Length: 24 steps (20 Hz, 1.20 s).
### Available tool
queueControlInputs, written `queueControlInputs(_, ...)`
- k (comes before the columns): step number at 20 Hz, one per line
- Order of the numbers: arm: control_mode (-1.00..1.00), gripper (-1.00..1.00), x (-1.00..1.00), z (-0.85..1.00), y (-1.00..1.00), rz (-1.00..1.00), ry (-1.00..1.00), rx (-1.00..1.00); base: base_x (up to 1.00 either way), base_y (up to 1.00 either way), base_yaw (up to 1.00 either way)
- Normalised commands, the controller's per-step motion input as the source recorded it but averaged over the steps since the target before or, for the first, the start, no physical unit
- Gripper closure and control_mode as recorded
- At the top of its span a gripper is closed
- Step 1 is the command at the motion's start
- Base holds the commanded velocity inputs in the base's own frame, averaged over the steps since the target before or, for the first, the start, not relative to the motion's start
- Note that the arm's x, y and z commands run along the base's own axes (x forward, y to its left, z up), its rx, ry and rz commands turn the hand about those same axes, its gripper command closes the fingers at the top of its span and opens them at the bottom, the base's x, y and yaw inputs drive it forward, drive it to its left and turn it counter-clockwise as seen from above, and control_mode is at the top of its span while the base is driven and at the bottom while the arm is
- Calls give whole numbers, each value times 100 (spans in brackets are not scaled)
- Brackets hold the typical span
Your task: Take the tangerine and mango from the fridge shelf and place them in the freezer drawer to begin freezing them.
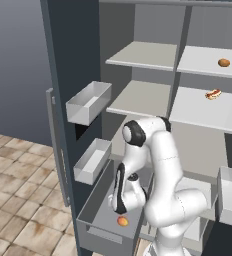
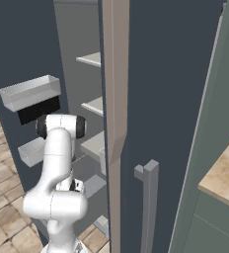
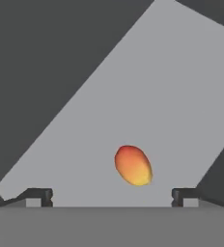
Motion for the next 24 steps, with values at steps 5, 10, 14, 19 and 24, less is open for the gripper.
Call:
queueControlInputs(5,-100,-100,-67,100,0,-11,-12,0,0,0,0)
queueControlInputs(10,-100,-100,-59,100,0,-12,-16,0,0,0,0)
queueControlInputs(14,-100,-100,-47,100,0,-14,-10,0,0,0,0)
queueControlInputs(19,-100,-100,-54,100,0,-15,-6,0,0,0,0)
queueControlInputs(24,-100,-100,-84,100,-10,-16,-1,0,0,0,0)
